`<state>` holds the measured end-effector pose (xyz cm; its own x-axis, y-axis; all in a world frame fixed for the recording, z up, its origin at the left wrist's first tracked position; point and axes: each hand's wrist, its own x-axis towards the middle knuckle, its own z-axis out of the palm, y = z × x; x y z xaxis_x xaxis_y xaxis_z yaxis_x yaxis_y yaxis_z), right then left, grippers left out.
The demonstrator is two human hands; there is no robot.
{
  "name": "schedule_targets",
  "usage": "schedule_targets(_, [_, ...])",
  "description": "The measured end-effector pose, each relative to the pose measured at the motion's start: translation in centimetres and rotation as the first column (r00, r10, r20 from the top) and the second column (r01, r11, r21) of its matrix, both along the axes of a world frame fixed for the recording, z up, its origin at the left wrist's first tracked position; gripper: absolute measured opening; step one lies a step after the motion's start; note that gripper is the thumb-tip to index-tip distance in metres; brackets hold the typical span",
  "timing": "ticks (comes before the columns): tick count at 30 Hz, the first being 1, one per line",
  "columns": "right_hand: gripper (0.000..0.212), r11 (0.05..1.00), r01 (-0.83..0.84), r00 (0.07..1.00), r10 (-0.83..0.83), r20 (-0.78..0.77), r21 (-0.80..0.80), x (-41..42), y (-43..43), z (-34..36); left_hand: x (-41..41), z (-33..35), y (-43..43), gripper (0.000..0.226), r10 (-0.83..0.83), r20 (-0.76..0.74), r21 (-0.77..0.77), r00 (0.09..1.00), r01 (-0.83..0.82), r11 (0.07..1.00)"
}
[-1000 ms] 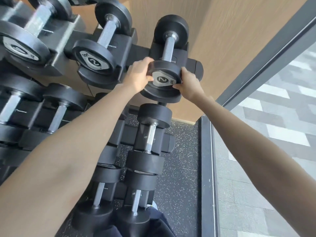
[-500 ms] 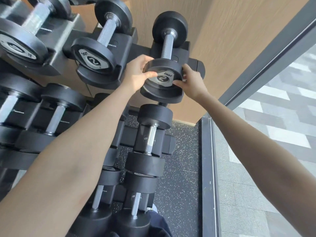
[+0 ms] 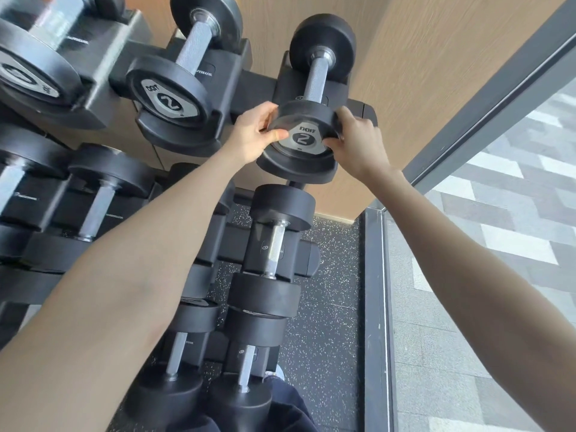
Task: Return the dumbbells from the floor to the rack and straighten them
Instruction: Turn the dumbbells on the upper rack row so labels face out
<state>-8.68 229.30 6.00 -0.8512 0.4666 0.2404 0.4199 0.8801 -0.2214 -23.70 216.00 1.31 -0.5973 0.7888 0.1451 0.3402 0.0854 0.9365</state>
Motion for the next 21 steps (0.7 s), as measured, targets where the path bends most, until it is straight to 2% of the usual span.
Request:
schedule_targets(4, [0.035,0.989,-0.010,1.000,0.014,0.024,-0.148,0.7,0.8,0.0,0.7,0.5,0.1,0.037,0.071,-0.122,-0.049,0.990,-0.077,0.996])
schedule_targets(7, [0.058,0.978,-0.021,0.999,0.030,0.040,-0.210,1.3,0.4,0.3,1.1,0.9,-0.9,0.037,0.078,-0.275,-0.139,0.958,-0.120,0.983])
schedule_targets(9, [0.069,0.992,-0.020,0.998,0.026,0.050,-0.122,1.9,-0.7,0.2,1.5,0.7,-2.7,0.042,0.070,-0.439,-0.185,0.896,-0.166,0.969])
schedule_targets(11, [0.070,0.997,-0.017,0.999,0.014,0.029,0.079,3.0,-2.2,-0.3,2.0,0.4,-5.2,0.049,0.027,-0.640,-0.247,0.768,-0.239,0.939])
schedule_targets(14, [0.070,0.959,-0.018,0.999,0.009,0.030,0.283,4.7,-5.4,-1.4,2.6,0.2,-9.2,0.053,-0.040,-0.798,-0.286,0.601,-0.319,0.904])
schedule_targets(18, [0.067,0.947,-0.003,0.992,-0.037,0.119,0.320,6.1,-10.7,-3.1,2.7,0.2,-14.5,0.055,-0.093,-0.869,-0.285,0.485,-0.337,0.897])
schedule_targets(21, [0.067,0.960,0.037,0.982,-0.086,0.166,0.279,6.4,-15.1,-4.0,1.8,0.1,-18.6,0.056,-0.115,-0.882,-0.280,0.457,-0.311,0.908])
